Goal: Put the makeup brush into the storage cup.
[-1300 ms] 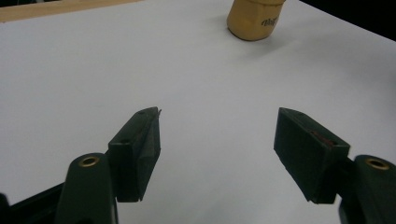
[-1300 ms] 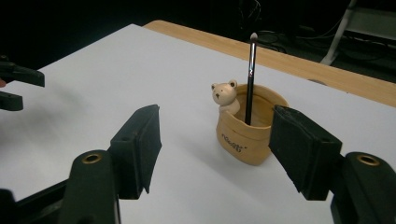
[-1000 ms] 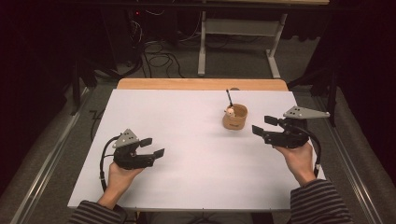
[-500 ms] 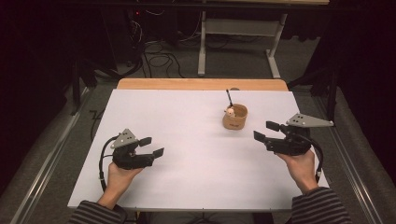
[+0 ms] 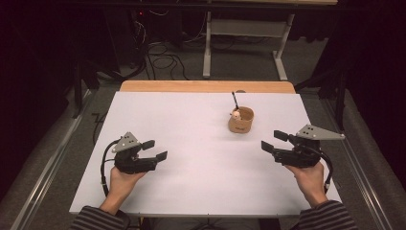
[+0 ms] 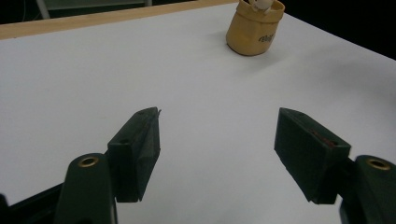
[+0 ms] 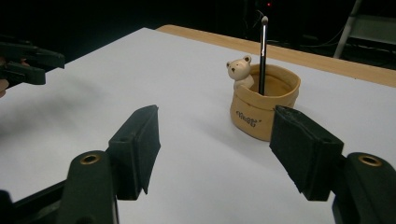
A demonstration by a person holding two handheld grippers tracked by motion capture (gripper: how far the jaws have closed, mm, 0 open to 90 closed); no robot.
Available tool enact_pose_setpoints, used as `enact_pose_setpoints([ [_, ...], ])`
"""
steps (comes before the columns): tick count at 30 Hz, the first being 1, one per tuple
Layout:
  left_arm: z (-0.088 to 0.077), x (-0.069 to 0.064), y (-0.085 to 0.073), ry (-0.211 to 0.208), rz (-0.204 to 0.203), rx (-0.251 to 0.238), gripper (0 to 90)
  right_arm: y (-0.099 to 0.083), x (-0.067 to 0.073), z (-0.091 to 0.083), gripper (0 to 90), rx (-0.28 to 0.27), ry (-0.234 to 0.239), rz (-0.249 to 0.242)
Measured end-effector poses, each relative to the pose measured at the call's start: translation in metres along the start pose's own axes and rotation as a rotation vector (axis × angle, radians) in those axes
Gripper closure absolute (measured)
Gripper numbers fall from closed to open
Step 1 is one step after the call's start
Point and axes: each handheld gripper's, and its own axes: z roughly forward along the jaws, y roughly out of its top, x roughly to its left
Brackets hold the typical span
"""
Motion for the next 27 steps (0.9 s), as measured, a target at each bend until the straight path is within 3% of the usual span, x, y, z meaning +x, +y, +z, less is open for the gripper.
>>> enact_pose_setpoints([
  [27, -0.003, 0.001, 0.001, 0.012, -0.027, -0.026, 27.9, -0.031, -0.001, -0.008, 34.0, -0.034, -0.01, 0.048],
])
